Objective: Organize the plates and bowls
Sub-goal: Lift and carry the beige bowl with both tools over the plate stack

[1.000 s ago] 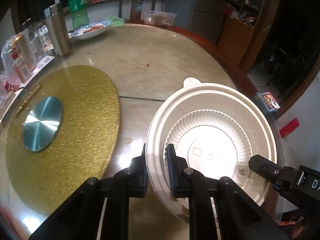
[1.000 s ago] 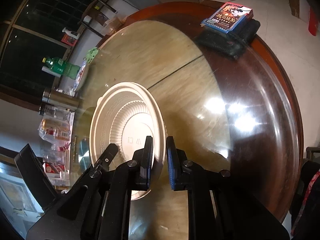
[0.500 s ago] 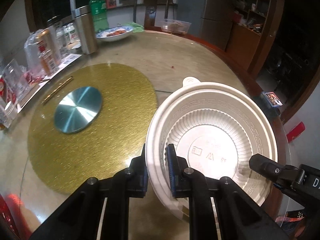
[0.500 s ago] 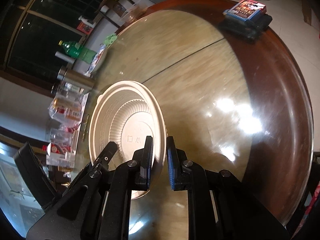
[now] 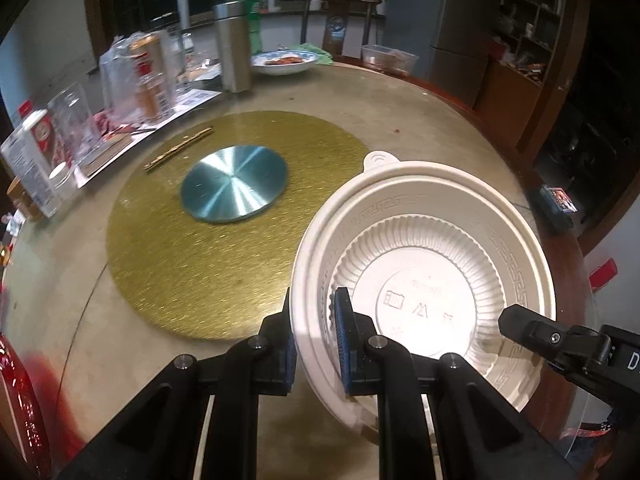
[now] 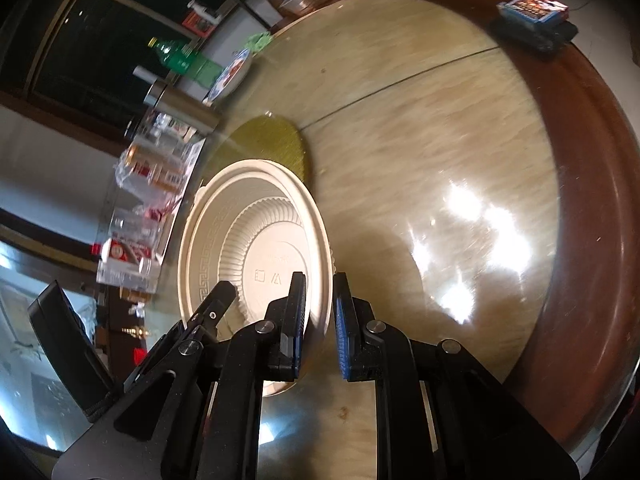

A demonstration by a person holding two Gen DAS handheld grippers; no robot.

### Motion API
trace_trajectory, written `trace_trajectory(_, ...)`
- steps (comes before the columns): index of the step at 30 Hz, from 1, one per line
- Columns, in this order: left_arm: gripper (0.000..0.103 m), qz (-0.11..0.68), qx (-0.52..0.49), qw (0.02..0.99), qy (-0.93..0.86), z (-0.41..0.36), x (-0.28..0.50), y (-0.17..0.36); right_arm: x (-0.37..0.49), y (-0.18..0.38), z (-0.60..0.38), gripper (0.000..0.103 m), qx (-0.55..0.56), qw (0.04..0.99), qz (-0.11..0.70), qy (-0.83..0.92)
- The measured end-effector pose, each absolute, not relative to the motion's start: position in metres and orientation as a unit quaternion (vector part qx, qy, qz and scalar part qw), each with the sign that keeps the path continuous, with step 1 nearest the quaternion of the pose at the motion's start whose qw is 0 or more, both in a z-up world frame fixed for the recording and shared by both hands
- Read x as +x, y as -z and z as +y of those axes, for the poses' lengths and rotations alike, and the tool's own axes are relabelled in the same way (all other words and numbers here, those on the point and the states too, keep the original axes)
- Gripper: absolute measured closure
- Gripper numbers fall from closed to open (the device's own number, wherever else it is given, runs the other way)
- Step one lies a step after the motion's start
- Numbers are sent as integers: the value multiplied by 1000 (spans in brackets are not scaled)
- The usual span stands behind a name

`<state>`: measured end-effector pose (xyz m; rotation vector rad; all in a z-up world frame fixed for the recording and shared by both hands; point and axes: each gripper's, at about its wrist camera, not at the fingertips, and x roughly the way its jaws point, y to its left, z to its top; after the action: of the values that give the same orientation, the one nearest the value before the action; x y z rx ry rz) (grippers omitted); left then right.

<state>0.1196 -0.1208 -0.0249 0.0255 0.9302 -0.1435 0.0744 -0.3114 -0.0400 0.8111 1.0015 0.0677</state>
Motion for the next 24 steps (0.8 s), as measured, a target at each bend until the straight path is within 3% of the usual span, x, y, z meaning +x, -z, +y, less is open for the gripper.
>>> trace_trajectory(24, 88, 438, -11, 898, 41, -73, 95, 19, 73, 30, -259, 90, 340, 806, 479, -72)
